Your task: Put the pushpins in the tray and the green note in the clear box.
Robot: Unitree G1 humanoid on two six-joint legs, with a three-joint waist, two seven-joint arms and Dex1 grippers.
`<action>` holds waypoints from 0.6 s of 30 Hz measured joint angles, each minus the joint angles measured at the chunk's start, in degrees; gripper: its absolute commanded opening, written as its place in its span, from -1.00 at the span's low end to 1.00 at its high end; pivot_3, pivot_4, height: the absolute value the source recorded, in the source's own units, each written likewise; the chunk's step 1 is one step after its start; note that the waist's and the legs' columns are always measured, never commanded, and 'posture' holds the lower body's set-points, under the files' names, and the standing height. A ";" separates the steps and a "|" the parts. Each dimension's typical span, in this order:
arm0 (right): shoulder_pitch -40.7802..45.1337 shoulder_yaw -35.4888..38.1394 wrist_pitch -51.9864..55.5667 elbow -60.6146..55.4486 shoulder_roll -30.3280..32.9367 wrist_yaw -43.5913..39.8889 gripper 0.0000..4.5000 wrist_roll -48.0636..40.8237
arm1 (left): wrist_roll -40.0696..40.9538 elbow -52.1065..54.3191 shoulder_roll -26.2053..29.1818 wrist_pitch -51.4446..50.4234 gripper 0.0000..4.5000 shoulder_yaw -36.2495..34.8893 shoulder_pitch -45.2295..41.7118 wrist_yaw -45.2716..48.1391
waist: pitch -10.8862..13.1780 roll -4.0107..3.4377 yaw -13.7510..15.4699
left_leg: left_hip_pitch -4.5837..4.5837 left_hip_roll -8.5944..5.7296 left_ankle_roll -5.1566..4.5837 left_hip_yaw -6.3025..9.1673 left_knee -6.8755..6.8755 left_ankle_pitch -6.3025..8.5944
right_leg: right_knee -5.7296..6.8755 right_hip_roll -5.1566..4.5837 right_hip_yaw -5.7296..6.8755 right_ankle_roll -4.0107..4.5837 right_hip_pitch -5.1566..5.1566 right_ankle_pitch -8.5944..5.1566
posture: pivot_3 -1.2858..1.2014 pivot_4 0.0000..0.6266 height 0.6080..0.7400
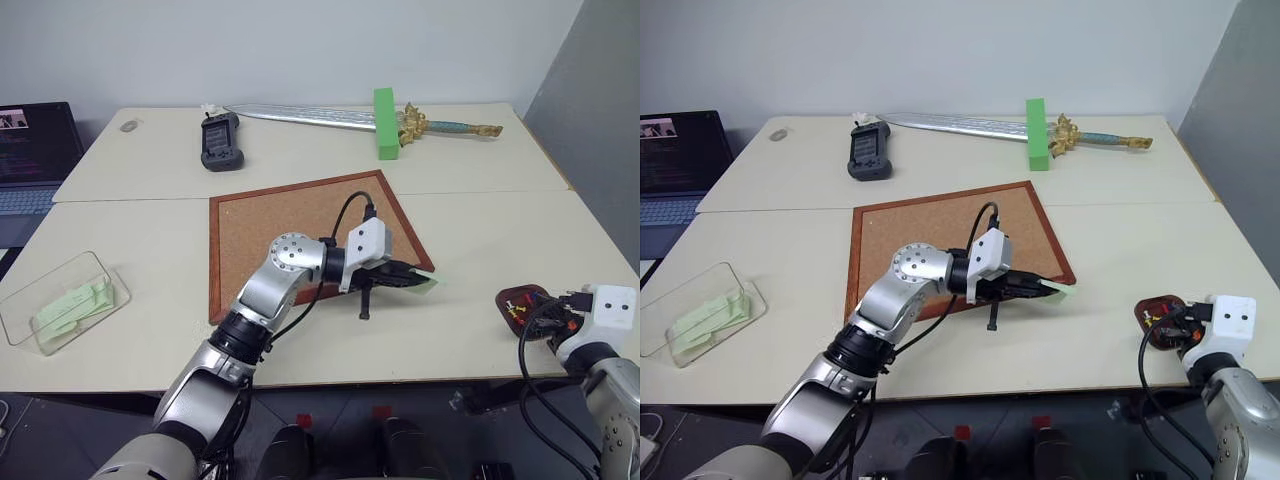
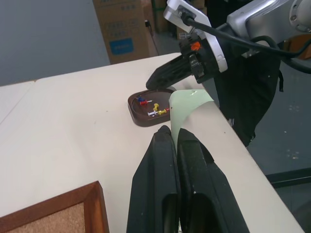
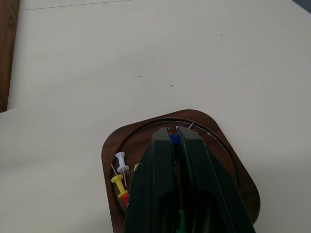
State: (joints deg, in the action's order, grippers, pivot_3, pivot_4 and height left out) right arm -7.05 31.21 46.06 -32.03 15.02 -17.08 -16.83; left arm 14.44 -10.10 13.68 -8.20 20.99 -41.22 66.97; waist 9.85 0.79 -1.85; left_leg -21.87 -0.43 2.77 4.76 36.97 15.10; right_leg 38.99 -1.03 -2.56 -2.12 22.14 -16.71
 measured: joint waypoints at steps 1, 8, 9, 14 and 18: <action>-0.02 0.00 -0.36 0.49 0.00 0.09 -1.00 -0.23 | -0.02 0.00 -0.14 0.03 -0.99 0.00 -0.03 0.01 | 0.00 0.00 -0.01 | 0.00 0.00 0.00 -0.01 0.00 0.00 | 0.00 0.00 -0.01 0.00 0.00 0.00 | 0.03 -0.52 1.00; -1.14 -0.99 -0.72 1.19 -0.66 1.10 -0.32 -1.73 | -0.11 0.23 1.53 -0.29 -1.00 -0.14 0.45 0.09 | 0.00 -0.01 -0.06 | 0.01 0.01 0.00 -0.01 0.00 0.00 | 0.00 0.00 -0.01 -0.01 0.00 0.00 | 0.03 -0.52 1.00; -1.21 -1.01 -0.72 1.19 -0.64 1.18 -0.22 -2.04 | -0.11 0.25 1.80 -0.39 -1.00 -0.22 0.54 0.07 | 0.00 0.00 -0.03 | 0.00 0.01 0.00 0.00 0.00 0.00 | 0.00 0.00 -0.01 -0.01 0.00 0.00 | 0.03 -0.52 1.00; -1.20 -1.03 -0.96 1.19 0.00 1.85 0.13 -2.30 | -0.05 0.47 2.00 -1.36 -1.00 -0.57 0.61 0.02 | 0.00 0.00 0.02 | -0.01 0.00 0.00 0.00 0.01 0.00 | 0.00 -0.02 0.00 -0.01 0.00 0.00 | 0.03 -0.52 1.00; -1.49 -1.03 -1.51 1.19 0.48 2.22 0.13 -2.39 | -0.05 0.55 1.96 -1.52 -1.00 -0.57 0.61 0.02 | 0.00 0.00 -0.01 | 0.00 0.01 0.00 0.01 0.00 0.00 | 0.00 0.00 0.01 -0.01 0.00 0.00 | 0.03 -0.52 1.00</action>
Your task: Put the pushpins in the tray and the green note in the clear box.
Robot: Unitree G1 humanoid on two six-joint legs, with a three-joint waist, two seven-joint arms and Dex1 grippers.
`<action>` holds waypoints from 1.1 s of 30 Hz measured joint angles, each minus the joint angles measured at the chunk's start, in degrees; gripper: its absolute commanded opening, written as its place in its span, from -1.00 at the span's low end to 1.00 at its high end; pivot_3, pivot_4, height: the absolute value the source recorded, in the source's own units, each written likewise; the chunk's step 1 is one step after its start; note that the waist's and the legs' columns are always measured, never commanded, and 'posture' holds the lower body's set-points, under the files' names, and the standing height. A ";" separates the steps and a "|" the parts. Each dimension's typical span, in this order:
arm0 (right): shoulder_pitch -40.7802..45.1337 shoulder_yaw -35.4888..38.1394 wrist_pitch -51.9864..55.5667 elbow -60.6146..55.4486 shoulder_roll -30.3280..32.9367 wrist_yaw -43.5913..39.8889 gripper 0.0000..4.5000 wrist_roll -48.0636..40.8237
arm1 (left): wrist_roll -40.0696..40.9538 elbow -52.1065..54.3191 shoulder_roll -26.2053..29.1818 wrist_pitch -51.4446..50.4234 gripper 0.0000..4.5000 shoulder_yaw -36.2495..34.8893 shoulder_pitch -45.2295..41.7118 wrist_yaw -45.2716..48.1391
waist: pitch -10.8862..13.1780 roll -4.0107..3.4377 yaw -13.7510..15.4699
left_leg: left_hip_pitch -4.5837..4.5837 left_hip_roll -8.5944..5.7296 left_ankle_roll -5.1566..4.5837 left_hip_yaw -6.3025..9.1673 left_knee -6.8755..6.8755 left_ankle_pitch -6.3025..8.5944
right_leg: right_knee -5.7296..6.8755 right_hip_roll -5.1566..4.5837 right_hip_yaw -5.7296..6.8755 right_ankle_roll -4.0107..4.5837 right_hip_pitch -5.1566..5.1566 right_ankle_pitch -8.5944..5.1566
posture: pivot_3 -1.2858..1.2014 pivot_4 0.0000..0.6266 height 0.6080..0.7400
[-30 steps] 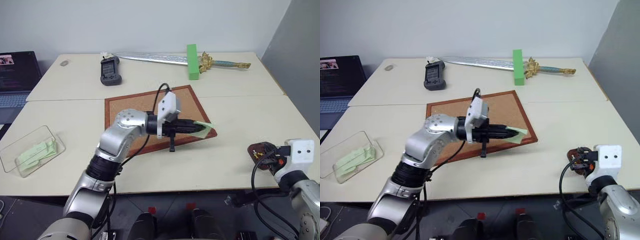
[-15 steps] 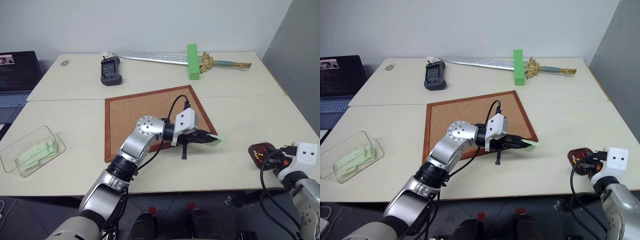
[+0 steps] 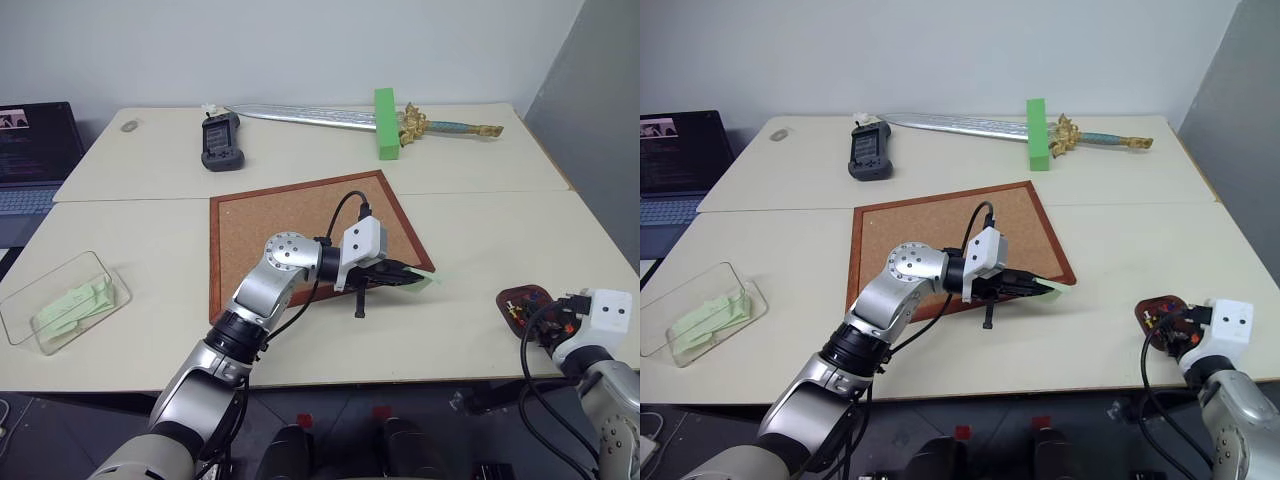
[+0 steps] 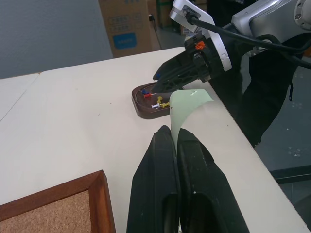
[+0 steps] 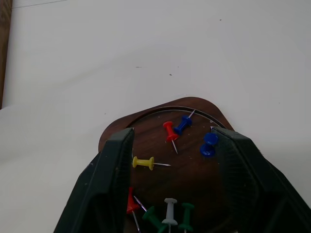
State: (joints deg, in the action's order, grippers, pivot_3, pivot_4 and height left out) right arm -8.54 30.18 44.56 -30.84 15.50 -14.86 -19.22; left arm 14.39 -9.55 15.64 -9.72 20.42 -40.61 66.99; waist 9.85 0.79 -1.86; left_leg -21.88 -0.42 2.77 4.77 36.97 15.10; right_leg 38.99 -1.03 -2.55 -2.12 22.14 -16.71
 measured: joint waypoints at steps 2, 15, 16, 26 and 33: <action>-0.32 -0.01 -0.23 0.00 0.12 0.00 0.13 -0.06 | 0.00 0.01 0.00 -0.03 -1.00 0.00 0.00 0.01 | 0.00 0.00 0.00 | 0.00 0.00 0.00 -0.01 0.00 0.00 | 0.00 0.00 -0.01 0.00 0.00 0.00 | 0.03 -0.52 1.00; -1.53 -0.98 -0.44 -0.32 0.22 -0.13 0.13 -2.41 | 0.03 0.01 0.14 -0.23 -1.00 -0.03 -0.02 0.10 | 0.00 0.00 -0.01 | 0.00 0.00 0.00 -0.01 0.01 0.00 | 0.00 0.00 -0.01 0.00 0.00 0.00 | 0.03 -0.52 1.00; -1.57 -0.99 -0.55 -0.36 0.41 -0.30 0.13 -2.47 | 0.03 0.01 0.16 -0.25 -1.00 -0.03 -0.02 0.09 | 0.00 0.00 -0.01 | 0.00 0.00 0.00 -0.01 0.01 0.00 | 0.00 0.00 -0.01 0.00 0.00 0.00 | 0.03 -0.52 1.00; -4.69 -1.24 -5.93 -8.61 15.75 -18.06 0.13 -11.57 | 1.66 0.23 2.24 -7.01 -1.00 -4.91 -0.44 -2.50 | 0.02 0.03 -0.22 | 0.02 0.03 -0.01 0.01 0.02 0.00 | -0.01 0.04 0.02 -0.02 -0.02 -0.01 | 0.03 -0.52 1.00; 3.95 -6.01 -3.96 -13.17 22.18 -23.14 0.30 -21.99 | 2.50 5.80 6.14 -16.96 -1.00 -12.21 0.45 -11.44 | 0.09 0.16 -0.15 | 0.01 0.06 0.00 0.07 0.05 0.00 | -0.01 0.03 0.06 -0.02 -0.04 0.00 | 0.03 -0.52 1.00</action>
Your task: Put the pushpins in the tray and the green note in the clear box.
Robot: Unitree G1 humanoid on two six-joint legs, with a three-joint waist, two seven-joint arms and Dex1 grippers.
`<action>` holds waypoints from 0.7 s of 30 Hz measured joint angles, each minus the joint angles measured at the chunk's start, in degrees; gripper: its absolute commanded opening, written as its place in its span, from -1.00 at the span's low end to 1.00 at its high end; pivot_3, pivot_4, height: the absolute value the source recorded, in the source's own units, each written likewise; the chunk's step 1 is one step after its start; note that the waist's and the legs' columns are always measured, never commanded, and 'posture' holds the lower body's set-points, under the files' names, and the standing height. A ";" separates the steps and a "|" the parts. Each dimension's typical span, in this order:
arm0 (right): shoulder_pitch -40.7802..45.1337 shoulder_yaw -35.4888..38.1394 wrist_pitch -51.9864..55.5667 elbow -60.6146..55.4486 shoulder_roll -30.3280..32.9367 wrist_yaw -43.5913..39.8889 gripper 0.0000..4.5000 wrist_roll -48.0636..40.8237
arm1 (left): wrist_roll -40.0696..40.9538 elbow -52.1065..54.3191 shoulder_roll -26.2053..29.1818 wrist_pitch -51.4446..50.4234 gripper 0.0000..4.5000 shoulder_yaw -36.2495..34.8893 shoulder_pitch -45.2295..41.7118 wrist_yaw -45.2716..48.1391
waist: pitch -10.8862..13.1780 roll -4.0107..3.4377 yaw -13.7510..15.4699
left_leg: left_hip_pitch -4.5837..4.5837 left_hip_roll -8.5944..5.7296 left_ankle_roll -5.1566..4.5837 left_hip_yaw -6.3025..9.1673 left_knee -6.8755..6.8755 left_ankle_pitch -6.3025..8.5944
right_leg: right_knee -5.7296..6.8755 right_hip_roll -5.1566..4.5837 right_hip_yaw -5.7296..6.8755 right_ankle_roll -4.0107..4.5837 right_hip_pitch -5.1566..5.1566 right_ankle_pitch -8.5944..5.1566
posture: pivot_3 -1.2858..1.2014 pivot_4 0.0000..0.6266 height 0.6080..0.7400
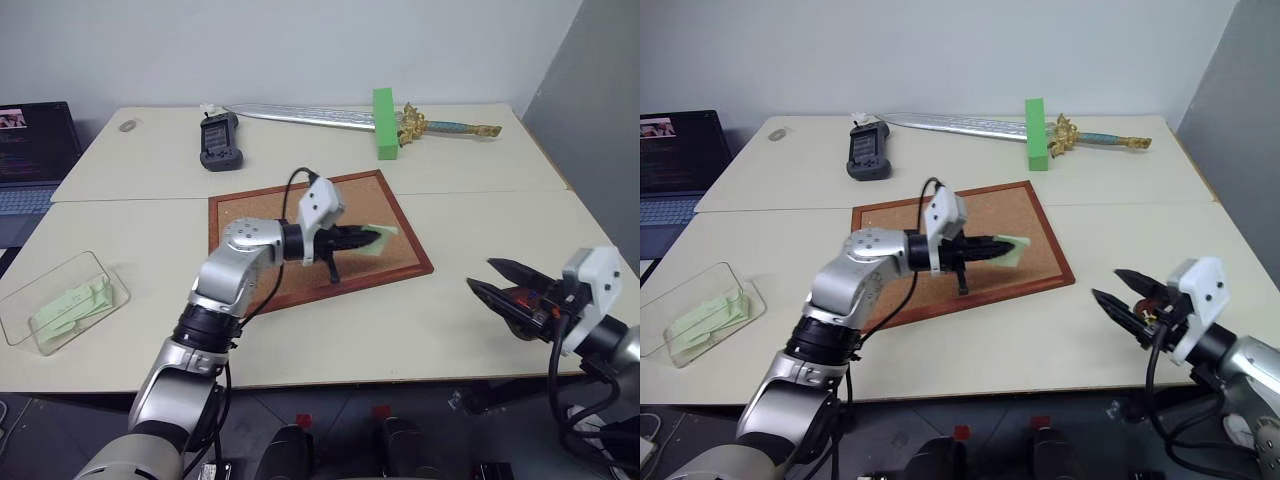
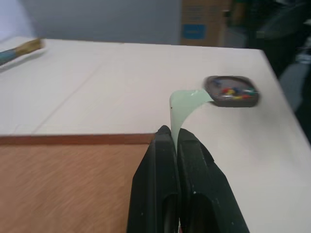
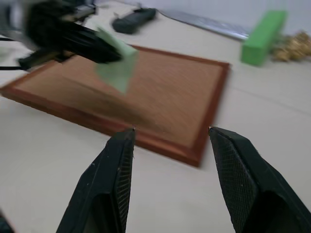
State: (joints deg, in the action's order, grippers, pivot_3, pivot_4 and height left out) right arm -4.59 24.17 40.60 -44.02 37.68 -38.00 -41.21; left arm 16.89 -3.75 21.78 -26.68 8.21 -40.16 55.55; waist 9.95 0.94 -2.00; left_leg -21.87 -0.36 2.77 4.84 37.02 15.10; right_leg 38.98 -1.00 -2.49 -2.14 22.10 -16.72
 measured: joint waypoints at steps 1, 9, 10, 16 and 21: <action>2.20 -1.47 0.44 -0.32 0.16 0.08 0.37 -1.39 | 0.09 1.80 0.70 -1.76 -1.00 -1.27 0.80 -1.69 | 0.01 0.02 -0.02 | -0.01 0.02 0.00 0.01 -0.02 0.00 | 0.00 -0.01 0.00 0.01 0.01 0.00 | 0.03 -0.52 1.00; 8.32 -12.81 -1.88 1.65 2.26 -5.99 1.00 -2.73 | -2.27 20.27 1.49 -14.46 -1.00 -15.24 14.71 -25.13 | 0.15 0.27 0.38 | -0.10 0.13 0.01 0.27 -0.01 0.00 | -0.06 -0.23 0.05 0.00 0.02 0.00 | 0.03 -0.52 1.00; 9.17 -14.20 -2.98 2.79 2.26 -7.09 1.00 -2.24 | -3.18 23.42 1.41 -15.53 -1.00 -16.99 17.92 -28.10 | 0.17 0.30 0.38 | -0.10 0.11 0.01 0.28 -0.01 0.00 | -0.07 -0.27 0.02 -0.01 0.02 0.00 | 0.03 -0.52 1.00; 15.67 -19.24 -6.37 7.33 1.33 -11.34 1.00 -1.60 | -8.03 32.86 0.18 -18.46 -1.00 -27.95 24.81 -42.47 | 0.34 0.60 0.45 | -0.07 0.13 0.02 0.59 0.00 -0.01 | -0.02 -0.20 0.20 0.00 0.00 0.01 | 0.03 -0.52 1.00; 20.62 -23.59 -8.09 10.65 -0.82 -14.47 1.00 -1.54 | -13.50 38.56 -1.42 -19.64 -1.00 -36.19 28.36 -52.89 | 0.34 0.60 0.33 | -0.04 0.12 0.02 0.56 0.00 0.00 | -0.02 -0.23 0.16 0.00 -0.02 0.01 | 0.03 -0.52 1.00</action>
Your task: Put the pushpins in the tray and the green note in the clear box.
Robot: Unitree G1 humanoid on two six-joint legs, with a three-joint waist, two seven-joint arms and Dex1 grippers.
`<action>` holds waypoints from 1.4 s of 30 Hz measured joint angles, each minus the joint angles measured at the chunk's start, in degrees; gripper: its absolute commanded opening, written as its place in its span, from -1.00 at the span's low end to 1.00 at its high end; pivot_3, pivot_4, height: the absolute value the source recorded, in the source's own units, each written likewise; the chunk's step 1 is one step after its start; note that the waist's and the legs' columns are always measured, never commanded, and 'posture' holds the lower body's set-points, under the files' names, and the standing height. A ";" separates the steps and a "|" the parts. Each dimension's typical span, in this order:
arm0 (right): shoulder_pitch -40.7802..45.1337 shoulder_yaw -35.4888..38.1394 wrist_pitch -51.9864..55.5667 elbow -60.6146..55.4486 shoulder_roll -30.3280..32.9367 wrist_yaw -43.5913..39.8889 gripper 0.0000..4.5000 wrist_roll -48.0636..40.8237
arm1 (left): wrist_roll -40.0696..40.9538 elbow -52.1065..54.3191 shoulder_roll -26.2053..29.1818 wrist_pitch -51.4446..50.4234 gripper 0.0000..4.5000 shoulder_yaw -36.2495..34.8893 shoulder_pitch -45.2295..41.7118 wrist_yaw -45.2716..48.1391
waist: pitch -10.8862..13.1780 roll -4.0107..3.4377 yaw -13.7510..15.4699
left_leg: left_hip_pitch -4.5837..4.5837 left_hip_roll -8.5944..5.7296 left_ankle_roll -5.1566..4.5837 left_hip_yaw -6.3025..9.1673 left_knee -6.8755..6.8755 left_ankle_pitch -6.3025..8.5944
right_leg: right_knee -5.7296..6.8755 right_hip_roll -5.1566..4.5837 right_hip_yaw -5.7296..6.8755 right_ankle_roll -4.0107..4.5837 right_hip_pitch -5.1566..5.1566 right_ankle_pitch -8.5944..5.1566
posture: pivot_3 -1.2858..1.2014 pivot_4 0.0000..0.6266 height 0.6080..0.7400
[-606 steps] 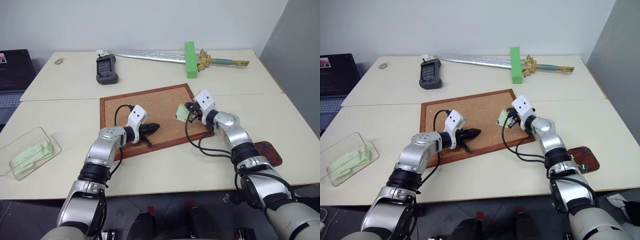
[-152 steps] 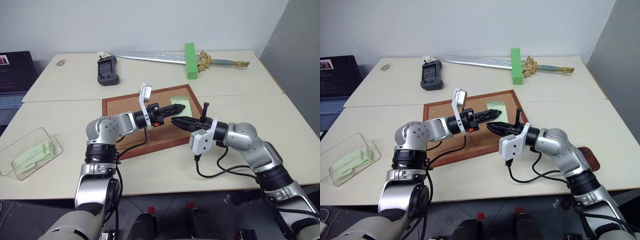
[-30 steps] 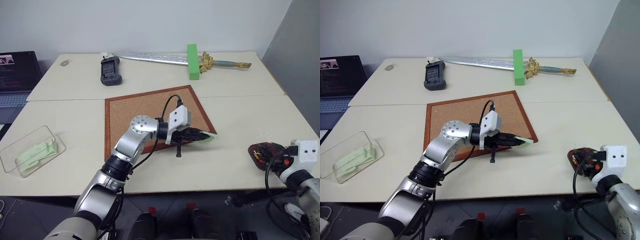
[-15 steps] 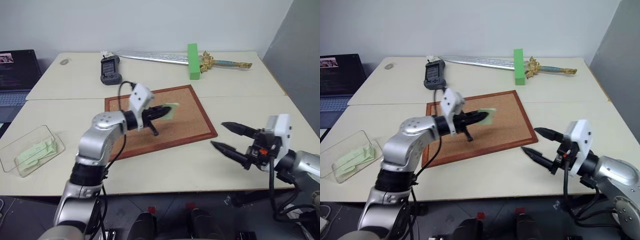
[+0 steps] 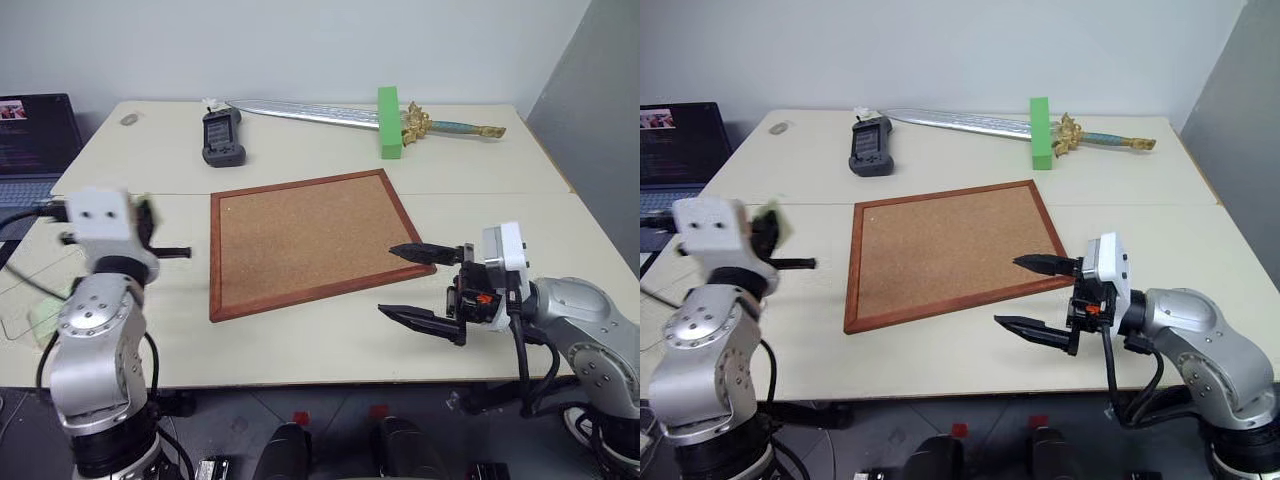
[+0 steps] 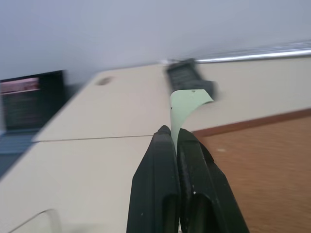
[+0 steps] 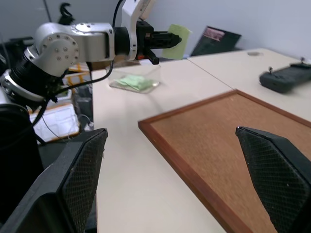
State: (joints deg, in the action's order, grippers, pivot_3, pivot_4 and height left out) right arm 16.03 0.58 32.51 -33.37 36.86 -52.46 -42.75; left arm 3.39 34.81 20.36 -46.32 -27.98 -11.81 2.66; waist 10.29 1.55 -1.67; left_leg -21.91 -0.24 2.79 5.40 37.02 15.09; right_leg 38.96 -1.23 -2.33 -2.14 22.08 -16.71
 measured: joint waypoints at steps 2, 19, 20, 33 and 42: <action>1.16 -0.84 -0.69 0.66 -0.58 -0.81 1.00 0.00 | -1.95 1.11 -0.58 -0.95 -1.00 -2.58 2.13 -3.05 | -0.01 0.02 0.09 | -0.01 -0.01 0.00 0.05 -0.01 0.00 | 0.00 -0.01 0.04 0.00 0.00 0.00 | 0.03 -0.52 1.00; 9.46 -3.04 -0.55 3.54 -4.92 -1.79 1.00 -2.45 | -0.66 -10.90 -0.53 4.36 -1.00 -13.81 2.89 -6.49 | -0.02 0.06 0.16 | -0.01 -0.01 0.01 0.08 -0.02 0.01 | 0.00 -0.03 0.10 0.02 0.01 0.00 | 0.03 -0.52 1.00; 9.47 -3.03 -0.44 3.24 -5.07 -1.36 1.00 -2.80 | -0.43 -11.77 -0.34 5.16 -1.00 -13.95 2.98 -6.28 | -0.03 0.06 0.17 | -0.02 0.00 0.01 0.10 -0.02 0.01 | 0.00 -0.04 0.11 0.02 0.01 0.00 | 0.03 -0.52 1.00; 9.44 -4.06 -0.02 2.41 -5.42 0.28 1.00 -2.46 | 4.40 -30.17 4.65 16.57 -0.83 -16.11 0.94 -4.49 | -0.03 0.06 0.13 | -0.02 0.02 0.01 0.10 -0.04 0.01 | 0.00 -0.09 0.11 0.02 0.05 0.01 | 0.03 -0.52 1.00; 9.37 -4.13 -0.02 2.41 -5.41 1.32 1.00 -1.84 | 6.14 -34.07 5.21 19.75 -0.13 -17.29 0.99 -4.67 | -0.04 0.08 0.05 | -0.04 0.02 0.01 0.10 -0.05 0.01 | 0.00 -0.25 0.10 0.02 0.07 0.01 | 0.03 -0.52 1.00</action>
State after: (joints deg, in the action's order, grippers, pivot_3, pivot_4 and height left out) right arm 25.40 -3.55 32.49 -30.96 31.45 -51.14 -44.59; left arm 9.52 0.73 25.57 -26.57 -45.27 -10.82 -2.01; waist 10.25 1.63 -1.62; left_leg -21.95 -0.22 2.80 5.50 36.98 15.10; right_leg 38.95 -1.48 -2.23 -2.12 22.15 -16.70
